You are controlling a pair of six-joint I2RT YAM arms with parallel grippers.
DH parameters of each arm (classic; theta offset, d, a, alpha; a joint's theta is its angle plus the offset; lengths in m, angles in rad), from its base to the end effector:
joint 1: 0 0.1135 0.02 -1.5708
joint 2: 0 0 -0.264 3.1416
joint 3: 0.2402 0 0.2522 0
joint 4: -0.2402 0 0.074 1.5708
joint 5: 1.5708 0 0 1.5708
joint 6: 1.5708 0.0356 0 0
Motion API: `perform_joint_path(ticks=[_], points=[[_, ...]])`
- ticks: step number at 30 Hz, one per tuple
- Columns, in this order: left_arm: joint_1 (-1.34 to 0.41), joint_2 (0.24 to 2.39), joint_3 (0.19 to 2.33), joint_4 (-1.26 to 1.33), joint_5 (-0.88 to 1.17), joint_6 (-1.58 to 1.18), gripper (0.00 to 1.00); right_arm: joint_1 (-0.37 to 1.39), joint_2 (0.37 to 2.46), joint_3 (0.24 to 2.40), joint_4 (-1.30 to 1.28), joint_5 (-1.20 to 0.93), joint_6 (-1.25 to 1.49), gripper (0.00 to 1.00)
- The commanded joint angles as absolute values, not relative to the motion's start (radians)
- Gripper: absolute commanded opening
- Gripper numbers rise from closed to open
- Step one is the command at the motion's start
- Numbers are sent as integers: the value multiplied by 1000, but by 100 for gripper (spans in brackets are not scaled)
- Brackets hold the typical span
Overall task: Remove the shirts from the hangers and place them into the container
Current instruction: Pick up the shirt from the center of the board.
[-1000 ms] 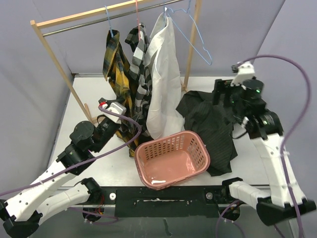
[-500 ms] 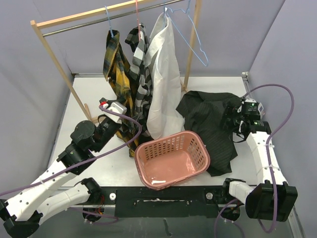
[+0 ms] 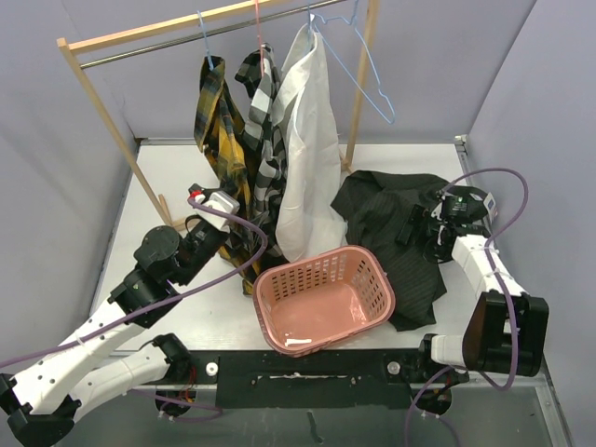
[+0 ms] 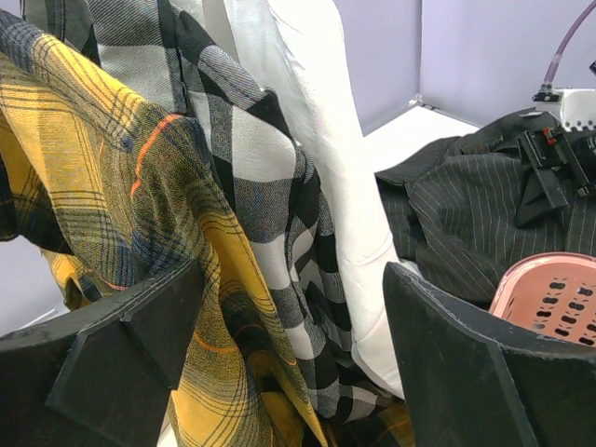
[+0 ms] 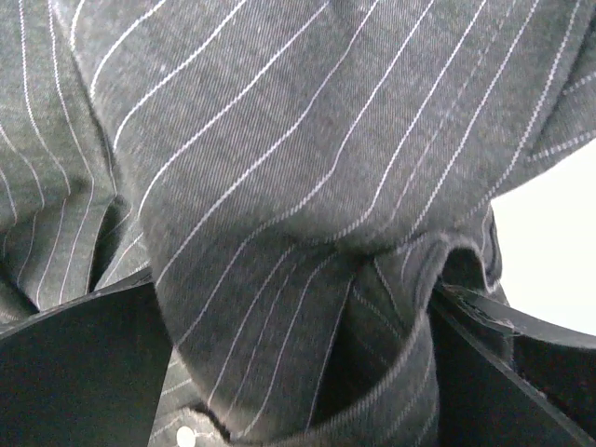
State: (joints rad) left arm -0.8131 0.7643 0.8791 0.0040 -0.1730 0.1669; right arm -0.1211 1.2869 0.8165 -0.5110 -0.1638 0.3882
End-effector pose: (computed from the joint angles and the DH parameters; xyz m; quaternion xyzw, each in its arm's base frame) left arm 0.1242 -0.1223 0.3968 0.2543 0.6140 -0.1822 0.7247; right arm 0.2511 -0.0247 0.2187 0.2173 0.9289 0.1161 0.2765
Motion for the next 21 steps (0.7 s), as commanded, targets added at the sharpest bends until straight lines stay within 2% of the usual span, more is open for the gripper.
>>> perform_joint_path(ticks=[1,5,7,8,10,12,13,14,21], points=[[-805,767,883,60,-157,152,77,-123,1321,810,-389,-168,426,94],[-804,762,877,64,-162,153,77,-124,1362,796,-362,-147,443,89],[-804,764,876,64,-163,153,77,-124,1380,791,-341,-154,443,82],[-804,764,875,66,-165,153,77,-125,1388,789,-334,-159,441,74],[-803,765,872,69,-165,156,77,-128,1394,784,-315,-169,440,50],[-804,764,869,73,-171,158,77,-133,1379,781,-307,-167,443,16],[-804,764,868,75,-173,159,77,-133,1368,783,-311,-159,444,4],[-804,764,867,78,-176,161,77,-133,1349,789,-321,-149,446,0],[-801,762,859,87,-178,160,77,-131,1101,903,-467,-60,428,0]])
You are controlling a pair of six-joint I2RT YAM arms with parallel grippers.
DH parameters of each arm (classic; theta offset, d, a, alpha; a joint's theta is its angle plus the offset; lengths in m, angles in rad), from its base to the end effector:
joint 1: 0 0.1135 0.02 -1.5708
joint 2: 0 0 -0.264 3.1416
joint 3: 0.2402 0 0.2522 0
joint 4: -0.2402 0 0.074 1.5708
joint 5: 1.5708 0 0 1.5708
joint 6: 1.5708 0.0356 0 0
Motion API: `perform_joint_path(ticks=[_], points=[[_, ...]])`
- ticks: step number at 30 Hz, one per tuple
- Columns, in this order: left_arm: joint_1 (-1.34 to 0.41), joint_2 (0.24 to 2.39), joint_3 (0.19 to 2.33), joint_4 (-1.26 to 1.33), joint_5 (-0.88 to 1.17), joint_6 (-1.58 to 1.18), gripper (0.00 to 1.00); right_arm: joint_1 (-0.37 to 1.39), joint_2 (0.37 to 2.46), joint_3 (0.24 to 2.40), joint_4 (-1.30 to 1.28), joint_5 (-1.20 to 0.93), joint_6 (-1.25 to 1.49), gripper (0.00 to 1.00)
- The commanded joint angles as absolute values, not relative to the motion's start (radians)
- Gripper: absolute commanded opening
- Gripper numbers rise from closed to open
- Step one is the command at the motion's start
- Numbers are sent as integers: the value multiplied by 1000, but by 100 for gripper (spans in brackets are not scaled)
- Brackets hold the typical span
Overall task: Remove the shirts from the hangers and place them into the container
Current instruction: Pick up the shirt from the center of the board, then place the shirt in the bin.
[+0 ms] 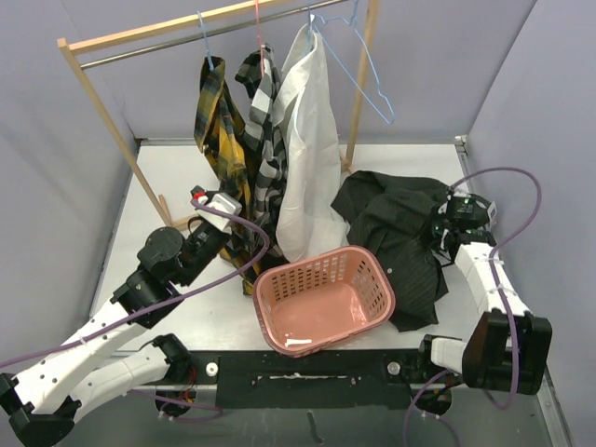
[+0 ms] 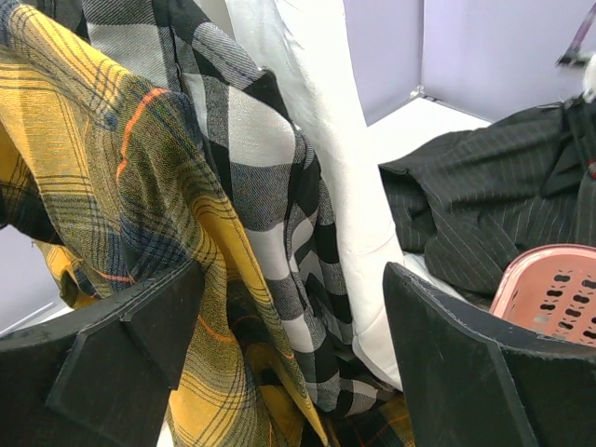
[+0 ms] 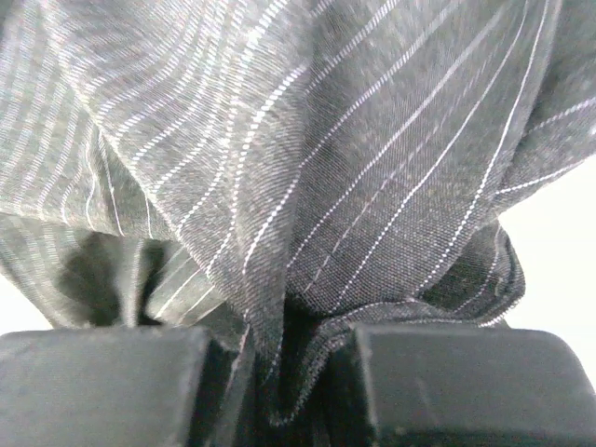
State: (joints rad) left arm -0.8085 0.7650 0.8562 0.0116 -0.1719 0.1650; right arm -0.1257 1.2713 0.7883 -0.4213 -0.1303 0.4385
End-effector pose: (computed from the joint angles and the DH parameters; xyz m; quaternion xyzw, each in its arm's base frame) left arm 0.1263 -0.1235 0.3896 0.2558 0.6197 -0.1794 0.7200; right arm 0.2531 -0.0273 0.2192 0.2421 0.9116 0.1116 0.3129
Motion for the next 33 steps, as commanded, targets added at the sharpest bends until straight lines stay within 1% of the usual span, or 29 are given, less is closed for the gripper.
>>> perform_joint_path(ticks=[1,5,9,13,18,24,29,31,33], points=[[-801,761,858,89,-177,159,77,-132,1064,948,-497,-48,423,0],[-799,752,856,91,-171,153,77,-132,951,1118,-611,-3,408,0],[-798,737,848,98,-176,152,77,-132,910,1339,-718,17,385,0],[-798,722,844,106,-179,152,77,-132,929,1549,-802,2,371,0],[-798,715,840,110,-183,151,77,-132,949,1745,-853,-32,370,0],[-798,711,840,110,-179,149,77,-134,971,1907,-846,-90,405,0],[-797,705,839,112,-182,150,77,-133,1020,2046,-790,-155,455,0],[-798,704,839,113,-181,149,77,-133,1057,2128,-773,-171,478,0],[-797,705,839,112,-181,150,77,-133,1121,2256,-787,-196,494,0]])
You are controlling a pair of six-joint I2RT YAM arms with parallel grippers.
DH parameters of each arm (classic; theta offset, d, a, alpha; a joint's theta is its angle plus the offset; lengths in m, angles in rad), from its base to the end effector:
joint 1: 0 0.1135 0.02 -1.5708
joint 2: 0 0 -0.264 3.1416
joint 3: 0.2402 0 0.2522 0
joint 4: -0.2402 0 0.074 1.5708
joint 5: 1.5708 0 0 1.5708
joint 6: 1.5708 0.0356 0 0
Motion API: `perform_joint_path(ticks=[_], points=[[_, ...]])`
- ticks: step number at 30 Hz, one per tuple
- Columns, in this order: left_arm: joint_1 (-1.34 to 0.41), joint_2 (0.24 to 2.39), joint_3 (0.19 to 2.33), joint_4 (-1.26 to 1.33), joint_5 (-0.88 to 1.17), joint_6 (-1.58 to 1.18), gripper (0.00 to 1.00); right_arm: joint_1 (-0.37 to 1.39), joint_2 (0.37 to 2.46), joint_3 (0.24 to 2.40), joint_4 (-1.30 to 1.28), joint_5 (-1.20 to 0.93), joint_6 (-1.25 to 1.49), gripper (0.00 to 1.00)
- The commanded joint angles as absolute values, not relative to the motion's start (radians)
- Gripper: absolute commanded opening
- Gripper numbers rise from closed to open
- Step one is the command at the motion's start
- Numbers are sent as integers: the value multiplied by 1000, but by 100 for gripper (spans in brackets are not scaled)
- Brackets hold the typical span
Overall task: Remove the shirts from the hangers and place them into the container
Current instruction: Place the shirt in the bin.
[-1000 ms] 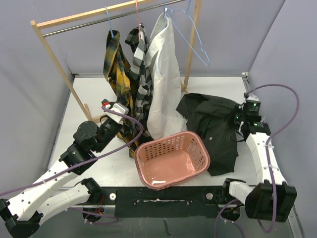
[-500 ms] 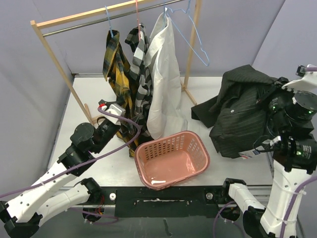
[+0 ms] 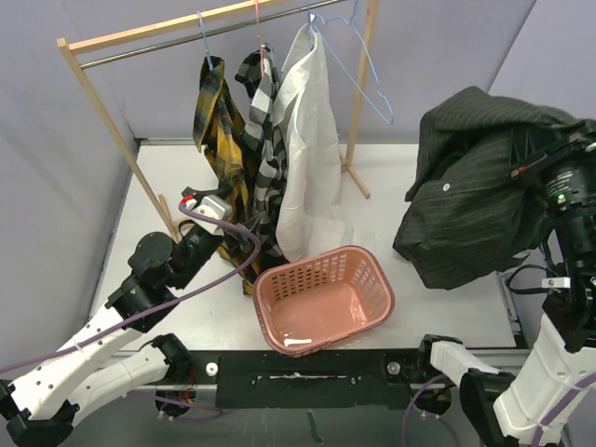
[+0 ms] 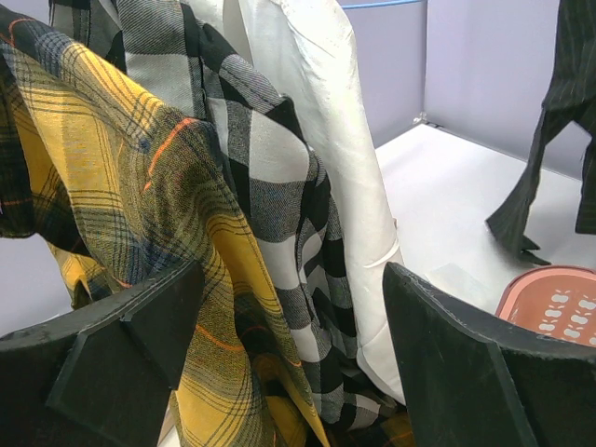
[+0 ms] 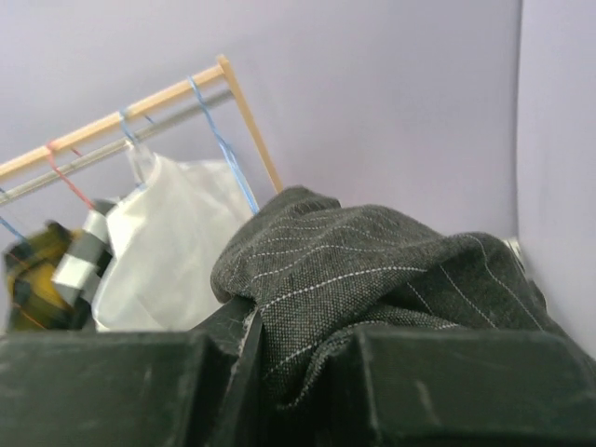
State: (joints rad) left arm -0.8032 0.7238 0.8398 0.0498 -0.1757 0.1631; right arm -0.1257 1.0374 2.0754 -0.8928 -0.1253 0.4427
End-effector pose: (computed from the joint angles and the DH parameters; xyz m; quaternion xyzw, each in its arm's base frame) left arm 0.1198 -0.1152 0.3943 0.2397 0.6011 -0.1854 0.7395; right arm 0.0667 -0.0039 0.5981 0.1375 0.6398 0.1596 0.7391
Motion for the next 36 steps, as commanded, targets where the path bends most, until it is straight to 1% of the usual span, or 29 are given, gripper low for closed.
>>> perform_joint_path(ticks=[1,4,6,10,13,17,19,21,25,30,32,36], points=[[-797,706,839,111,-181,150,77,-134,1164,2336,-812,-224,499,0],[-796,707,839,112,-181,152,77,-134,1274,2530,-832,-302,532,0],[-796,709,839,112,-183,152,77,-133,1309,2586,-790,-352,574,0],[-796,714,838,112,-183,152,77,-138,1320,2585,-641,-483,710,0],[-796,716,839,111,-183,152,77,-172,1329,2585,-504,-634,853,0],[-796,718,839,112,-180,152,77,-317,1346,2602,-231,-853,1140,0],[-795,718,839,112,-180,152,77,-388,1358,2623,-81,-917,1299,0],[-795,719,838,111,-180,152,77,-409,1352,2625,-18,-928,1376,1],[-795,714,838,110,-177,151,77,-415,1336,2624,1,-927,1390,1],[-793,715,843,106,-171,150,77,-414,1335,2636,124,-928,1512,1],[-793,712,843,106,-170,150,77,-403,1332,2677,105,-915,1500,1],[-792,708,843,106,-168,149,77,-346,1285,2682,17,-858,1398,1]])
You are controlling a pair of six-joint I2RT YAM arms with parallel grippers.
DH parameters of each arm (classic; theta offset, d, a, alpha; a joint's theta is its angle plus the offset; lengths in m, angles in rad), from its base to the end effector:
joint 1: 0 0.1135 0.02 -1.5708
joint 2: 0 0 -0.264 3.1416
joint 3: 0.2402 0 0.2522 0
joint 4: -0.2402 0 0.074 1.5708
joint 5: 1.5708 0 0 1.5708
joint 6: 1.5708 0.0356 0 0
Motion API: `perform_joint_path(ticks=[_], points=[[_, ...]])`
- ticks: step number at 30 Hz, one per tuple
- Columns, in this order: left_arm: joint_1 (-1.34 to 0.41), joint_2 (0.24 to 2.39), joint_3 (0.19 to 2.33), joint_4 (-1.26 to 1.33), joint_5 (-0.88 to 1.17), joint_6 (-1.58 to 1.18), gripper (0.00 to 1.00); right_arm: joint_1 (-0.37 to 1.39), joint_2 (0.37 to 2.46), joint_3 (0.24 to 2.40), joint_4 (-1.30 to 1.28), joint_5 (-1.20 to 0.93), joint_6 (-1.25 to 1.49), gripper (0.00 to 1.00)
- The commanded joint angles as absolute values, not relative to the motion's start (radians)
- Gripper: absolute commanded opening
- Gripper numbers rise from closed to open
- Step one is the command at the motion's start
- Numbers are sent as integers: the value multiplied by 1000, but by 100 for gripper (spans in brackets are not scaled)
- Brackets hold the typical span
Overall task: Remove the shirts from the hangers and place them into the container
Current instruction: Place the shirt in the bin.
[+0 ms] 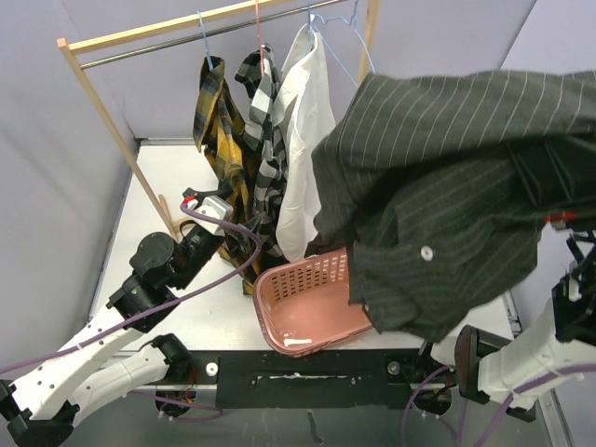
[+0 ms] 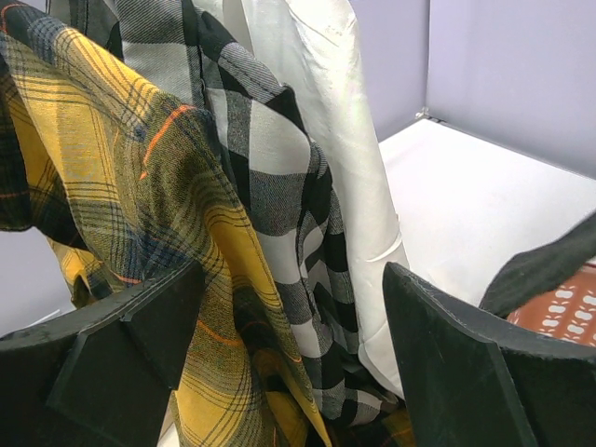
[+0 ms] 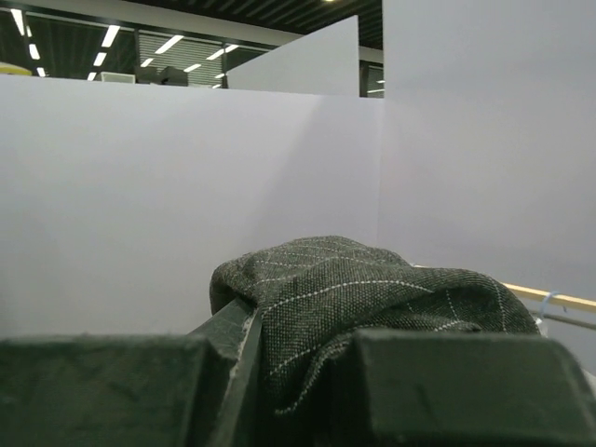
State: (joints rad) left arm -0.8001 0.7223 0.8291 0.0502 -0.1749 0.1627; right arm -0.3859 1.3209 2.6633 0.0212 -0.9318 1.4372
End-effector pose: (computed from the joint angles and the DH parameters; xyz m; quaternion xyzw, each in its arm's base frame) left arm 0.1206 -0.1154 0.3909 0.2407 0.6042 -0.1835 0.7371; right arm -0.0158 0.0373 0.7147 -0.2007 0.4098 0.4861 0.7454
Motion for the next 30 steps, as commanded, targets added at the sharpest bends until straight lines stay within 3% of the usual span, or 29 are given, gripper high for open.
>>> perform_joint_path(ticks=[1,11,20,30], points=[[-792,709,843,105,-167,149,77,-334,1274,2676,3,-849,1381,1],[-792,708,844,103,-165,147,77,-329,1272,2631,-11,-863,1360,0],[-790,716,843,103,-161,144,77,-431,1136,2200,78,-970,1363,0],[-772,735,845,103,-151,132,77,-498,1103,2067,70,-1009,1338,0]])
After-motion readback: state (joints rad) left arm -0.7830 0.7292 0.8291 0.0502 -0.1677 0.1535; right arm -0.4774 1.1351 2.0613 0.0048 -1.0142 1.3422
